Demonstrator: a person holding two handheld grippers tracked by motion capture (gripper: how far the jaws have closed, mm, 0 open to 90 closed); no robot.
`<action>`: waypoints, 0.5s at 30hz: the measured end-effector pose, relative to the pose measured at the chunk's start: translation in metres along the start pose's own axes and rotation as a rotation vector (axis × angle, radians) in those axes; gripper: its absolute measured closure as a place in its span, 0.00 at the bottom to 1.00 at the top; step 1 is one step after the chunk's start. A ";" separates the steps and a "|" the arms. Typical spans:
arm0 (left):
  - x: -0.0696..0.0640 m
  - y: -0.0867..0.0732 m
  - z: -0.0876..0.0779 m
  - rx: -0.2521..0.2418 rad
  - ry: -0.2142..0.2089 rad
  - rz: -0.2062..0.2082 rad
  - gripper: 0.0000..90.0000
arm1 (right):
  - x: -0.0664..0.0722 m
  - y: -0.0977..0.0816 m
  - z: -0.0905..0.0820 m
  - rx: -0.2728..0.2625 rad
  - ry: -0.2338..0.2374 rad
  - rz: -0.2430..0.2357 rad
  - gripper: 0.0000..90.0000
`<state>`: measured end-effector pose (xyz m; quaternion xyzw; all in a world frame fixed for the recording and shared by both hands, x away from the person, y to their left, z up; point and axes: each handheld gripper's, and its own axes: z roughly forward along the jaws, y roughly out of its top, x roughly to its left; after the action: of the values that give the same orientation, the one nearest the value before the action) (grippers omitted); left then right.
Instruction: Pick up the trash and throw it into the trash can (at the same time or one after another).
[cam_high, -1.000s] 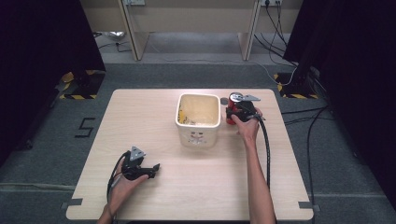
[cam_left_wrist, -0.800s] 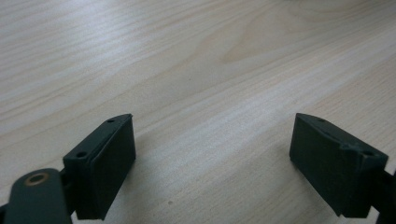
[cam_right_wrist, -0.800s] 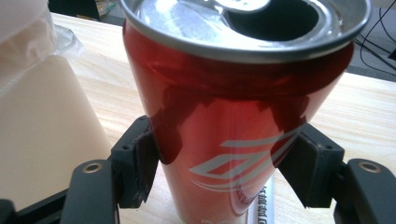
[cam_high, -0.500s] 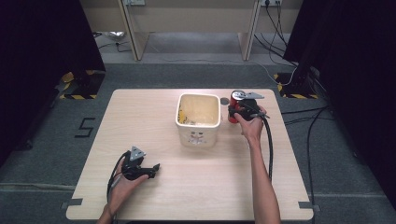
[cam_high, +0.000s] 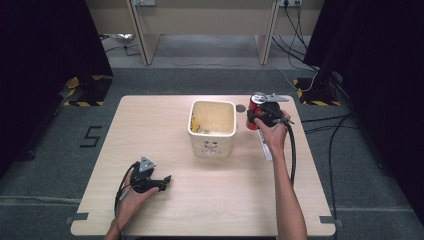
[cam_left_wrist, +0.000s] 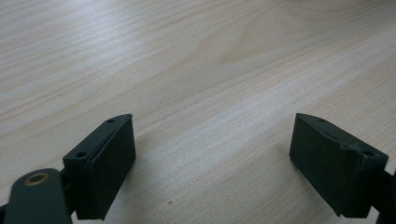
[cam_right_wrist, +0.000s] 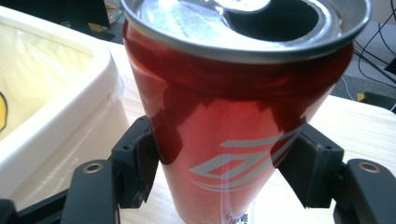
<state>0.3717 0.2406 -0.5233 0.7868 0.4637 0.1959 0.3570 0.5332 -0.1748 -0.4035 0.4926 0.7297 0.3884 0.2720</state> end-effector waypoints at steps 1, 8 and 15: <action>0.000 0.000 0.000 0.000 0.000 0.000 0.15 | 0.001 0.002 -0.002 0.000 0.003 -0.002 0.38; 0.000 0.000 0.000 0.003 0.000 0.002 0.15 | 0.008 0.013 -0.015 -0.010 0.020 0.000 0.38; 0.000 0.001 0.000 0.003 0.000 0.002 0.15 | 0.012 0.024 -0.028 -0.020 0.010 -0.018 0.38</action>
<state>0.3724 0.2403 -0.5231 0.7877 0.4633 0.1955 0.3558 0.5190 -0.1668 -0.3681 0.4814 0.7316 0.3955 0.2768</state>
